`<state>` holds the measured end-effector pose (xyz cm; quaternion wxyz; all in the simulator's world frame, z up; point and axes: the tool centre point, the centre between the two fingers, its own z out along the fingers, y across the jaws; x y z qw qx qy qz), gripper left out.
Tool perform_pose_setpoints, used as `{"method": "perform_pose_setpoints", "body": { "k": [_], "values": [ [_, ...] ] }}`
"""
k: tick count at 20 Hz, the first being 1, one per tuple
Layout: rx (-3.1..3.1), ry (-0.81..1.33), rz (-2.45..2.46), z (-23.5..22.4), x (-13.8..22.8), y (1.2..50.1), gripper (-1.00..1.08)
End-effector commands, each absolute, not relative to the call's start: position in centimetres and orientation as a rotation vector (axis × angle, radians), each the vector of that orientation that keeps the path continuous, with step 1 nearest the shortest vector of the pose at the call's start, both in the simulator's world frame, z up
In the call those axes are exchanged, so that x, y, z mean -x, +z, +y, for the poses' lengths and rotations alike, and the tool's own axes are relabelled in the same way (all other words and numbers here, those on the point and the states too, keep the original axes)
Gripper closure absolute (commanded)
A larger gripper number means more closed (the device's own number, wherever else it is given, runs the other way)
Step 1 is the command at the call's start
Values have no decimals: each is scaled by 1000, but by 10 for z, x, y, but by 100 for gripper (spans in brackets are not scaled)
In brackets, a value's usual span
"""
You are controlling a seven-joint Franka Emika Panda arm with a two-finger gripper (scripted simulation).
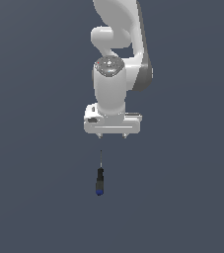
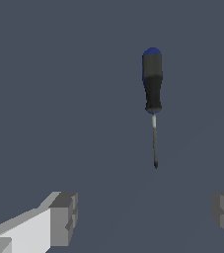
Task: Pick up the object and move it to a goal position.
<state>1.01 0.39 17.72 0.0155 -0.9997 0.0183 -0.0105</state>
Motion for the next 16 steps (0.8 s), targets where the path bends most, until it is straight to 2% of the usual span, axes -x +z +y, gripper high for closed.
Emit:
{"method": "perform_pose_setpoints", "body": {
  "k": [1, 16],
  "values": [
    [3110, -33, 57, 4, -10, 177, -92],
    [3130, -57, 37, 2, -14, 187, -92]
  ]
}}
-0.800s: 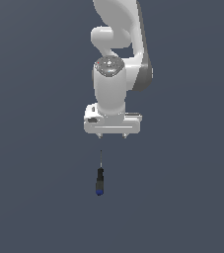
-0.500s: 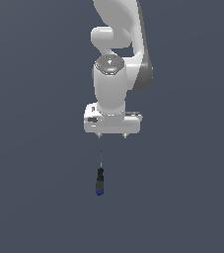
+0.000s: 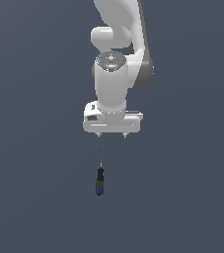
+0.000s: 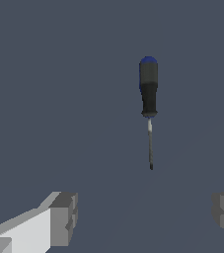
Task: Pick up the object and move it to a goal position.
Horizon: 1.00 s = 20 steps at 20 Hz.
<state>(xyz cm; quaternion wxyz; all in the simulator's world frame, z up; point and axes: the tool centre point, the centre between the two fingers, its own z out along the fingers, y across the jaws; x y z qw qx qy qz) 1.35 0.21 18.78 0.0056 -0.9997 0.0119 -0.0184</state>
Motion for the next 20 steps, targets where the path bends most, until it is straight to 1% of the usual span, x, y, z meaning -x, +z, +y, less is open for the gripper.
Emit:
{"method": "perform_pose_setpoints", "body": {
  "k": [1, 11, 20],
  "values": [
    [3130, -57, 37, 1, -14, 187, -92],
    [3134, -44, 21, -9, -36, 163, -92],
    [3139, -20, -7, -32, -69, 111, -92]
  ]
}}
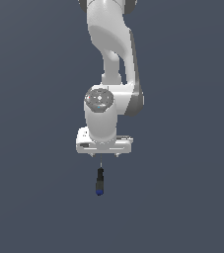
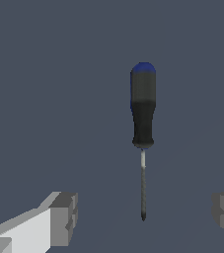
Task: Pick up the object and move it to a goal position.
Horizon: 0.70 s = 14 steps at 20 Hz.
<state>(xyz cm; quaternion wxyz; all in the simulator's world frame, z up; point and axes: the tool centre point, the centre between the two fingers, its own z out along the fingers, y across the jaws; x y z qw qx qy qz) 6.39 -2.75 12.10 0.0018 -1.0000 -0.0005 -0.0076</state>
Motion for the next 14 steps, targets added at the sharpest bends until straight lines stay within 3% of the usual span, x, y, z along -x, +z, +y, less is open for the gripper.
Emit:
{"method": "perform_pose_setpoints", "body": {
  "k": [1, 14],
  "values": [
    [3139, -17, -10, -34, -72, 106, -92],
    [3141, 0, -28, -51, -89, 66, -92]
  ]
}}
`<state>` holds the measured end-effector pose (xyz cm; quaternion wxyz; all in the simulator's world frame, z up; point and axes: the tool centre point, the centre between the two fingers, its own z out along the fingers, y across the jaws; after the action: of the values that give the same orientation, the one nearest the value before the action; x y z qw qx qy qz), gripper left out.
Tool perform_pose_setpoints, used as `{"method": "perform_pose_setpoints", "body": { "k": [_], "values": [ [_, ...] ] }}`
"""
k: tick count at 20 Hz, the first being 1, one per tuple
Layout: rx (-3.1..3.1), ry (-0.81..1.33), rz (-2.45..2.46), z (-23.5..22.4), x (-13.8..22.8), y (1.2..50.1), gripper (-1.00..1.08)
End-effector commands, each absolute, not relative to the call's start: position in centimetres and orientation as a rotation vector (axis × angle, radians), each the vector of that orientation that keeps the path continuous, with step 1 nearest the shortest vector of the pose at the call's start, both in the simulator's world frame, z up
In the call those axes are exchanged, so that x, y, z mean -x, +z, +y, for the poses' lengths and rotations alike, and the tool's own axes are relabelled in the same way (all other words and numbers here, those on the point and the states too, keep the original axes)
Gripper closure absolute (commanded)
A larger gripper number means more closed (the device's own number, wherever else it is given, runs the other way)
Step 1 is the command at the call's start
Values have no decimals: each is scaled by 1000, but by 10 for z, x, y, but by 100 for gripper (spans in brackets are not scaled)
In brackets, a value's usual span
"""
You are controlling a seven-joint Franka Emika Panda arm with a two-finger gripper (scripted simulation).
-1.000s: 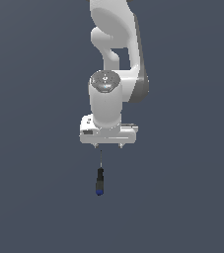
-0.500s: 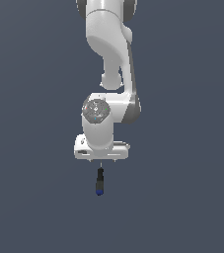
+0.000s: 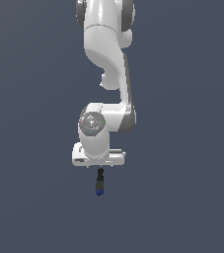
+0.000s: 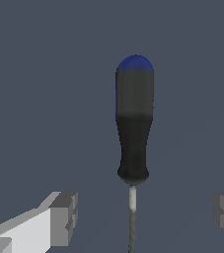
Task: Pick up the object and move it to a goal position.
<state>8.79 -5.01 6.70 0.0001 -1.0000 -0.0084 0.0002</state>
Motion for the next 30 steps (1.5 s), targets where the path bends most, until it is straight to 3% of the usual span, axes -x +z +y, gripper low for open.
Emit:
{"method": "perform_pose_setpoints", "body": {
  "k": [1, 20, 21, 30],
  "values": [
    [3141, 0, -28, -51, -89, 65, -92],
    [3141, 0, -28, -51, -89, 15, -92],
    [3141, 0, -28, -51, -89, 15, 108],
    [3141, 0, -28, -51, -89, 15, 108]
  ]
}}
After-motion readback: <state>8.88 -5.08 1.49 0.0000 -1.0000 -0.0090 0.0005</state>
